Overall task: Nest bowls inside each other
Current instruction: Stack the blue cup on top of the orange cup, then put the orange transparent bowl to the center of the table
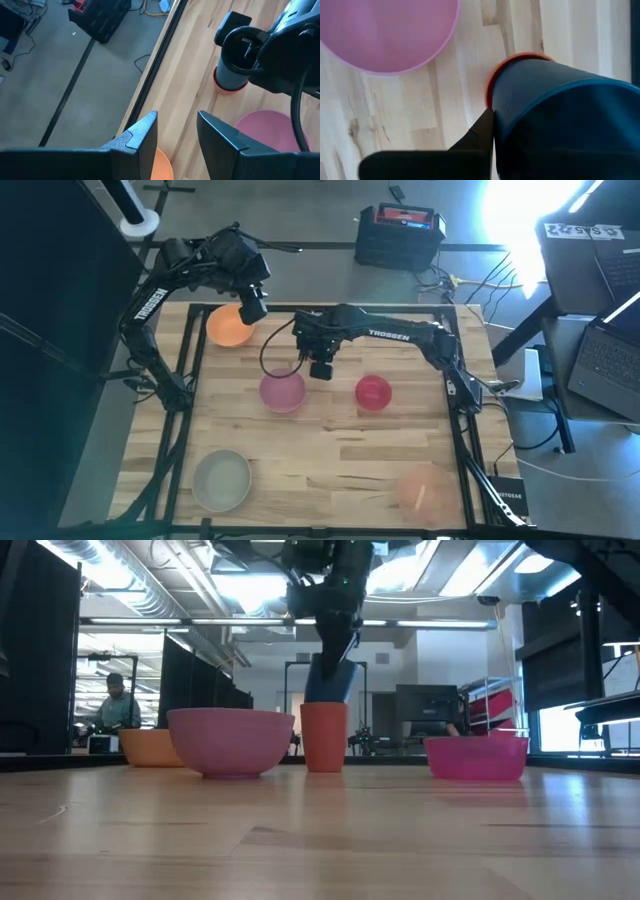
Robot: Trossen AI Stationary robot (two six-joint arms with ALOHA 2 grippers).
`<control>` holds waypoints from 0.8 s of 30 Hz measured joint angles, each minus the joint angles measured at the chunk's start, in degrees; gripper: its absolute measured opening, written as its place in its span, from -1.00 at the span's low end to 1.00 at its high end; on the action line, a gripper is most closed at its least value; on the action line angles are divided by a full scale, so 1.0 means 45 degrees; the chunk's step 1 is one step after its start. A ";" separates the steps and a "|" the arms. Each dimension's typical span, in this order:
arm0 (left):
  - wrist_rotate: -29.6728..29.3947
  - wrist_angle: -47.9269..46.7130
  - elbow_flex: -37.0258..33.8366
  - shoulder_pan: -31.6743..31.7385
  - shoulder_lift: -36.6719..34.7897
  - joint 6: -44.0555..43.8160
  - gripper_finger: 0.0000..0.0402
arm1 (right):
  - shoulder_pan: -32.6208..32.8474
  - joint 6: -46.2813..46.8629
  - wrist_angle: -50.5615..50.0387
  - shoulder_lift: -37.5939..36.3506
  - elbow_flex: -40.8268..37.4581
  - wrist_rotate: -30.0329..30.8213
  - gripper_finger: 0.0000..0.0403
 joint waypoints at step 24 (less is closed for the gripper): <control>0.2002 -0.0004 -0.1798 -0.2863 -0.1167 -0.0906 -0.40 | -0.0048 -0.0584 -0.1698 -0.2518 0.1583 -0.1746 -0.08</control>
